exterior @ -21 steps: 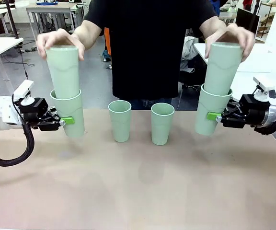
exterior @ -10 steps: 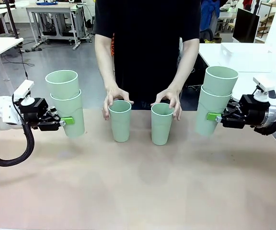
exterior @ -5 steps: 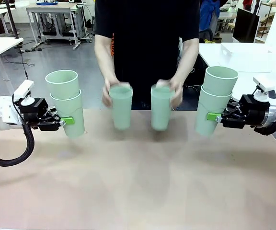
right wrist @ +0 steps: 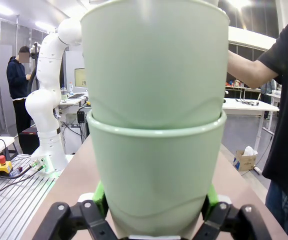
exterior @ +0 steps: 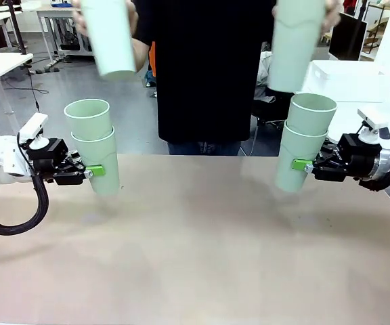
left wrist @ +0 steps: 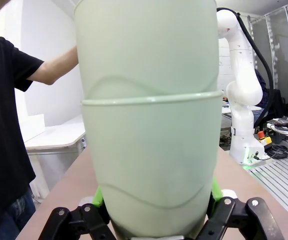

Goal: Stack the cups and store them in the basket.
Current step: Place the stack of Reusable plastic cups into the Pantry Basket.

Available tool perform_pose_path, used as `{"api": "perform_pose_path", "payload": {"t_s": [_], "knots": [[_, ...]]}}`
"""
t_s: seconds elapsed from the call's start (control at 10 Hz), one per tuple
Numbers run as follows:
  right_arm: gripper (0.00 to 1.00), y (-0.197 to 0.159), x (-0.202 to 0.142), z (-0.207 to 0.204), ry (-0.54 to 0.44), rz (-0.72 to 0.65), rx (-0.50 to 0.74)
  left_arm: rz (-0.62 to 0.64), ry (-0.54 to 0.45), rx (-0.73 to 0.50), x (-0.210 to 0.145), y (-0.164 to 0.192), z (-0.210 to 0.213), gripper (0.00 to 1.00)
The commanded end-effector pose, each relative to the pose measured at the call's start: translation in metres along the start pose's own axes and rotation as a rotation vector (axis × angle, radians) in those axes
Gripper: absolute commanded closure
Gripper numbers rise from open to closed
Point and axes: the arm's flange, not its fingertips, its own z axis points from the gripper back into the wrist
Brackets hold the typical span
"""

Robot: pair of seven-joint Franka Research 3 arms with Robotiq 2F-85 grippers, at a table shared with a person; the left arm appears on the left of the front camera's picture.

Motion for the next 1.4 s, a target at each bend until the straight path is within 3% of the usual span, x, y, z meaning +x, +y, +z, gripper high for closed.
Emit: {"api": "perform_pose_path", "payload": {"t_s": [0.0, 1.3], "knots": [[0.14, 0.0008, 0.0029, -0.0005, 0.006, 0.006, 0.007, -0.007, -0.002, -0.003, 0.0037, -0.001, -0.0013, 0.15], [0.14, 0.0008, 0.0029, -0.0005, 0.006, 0.006, 0.007, -0.007, -0.002, -0.003, 0.0037, -0.001, -0.0013, 0.15]]}}
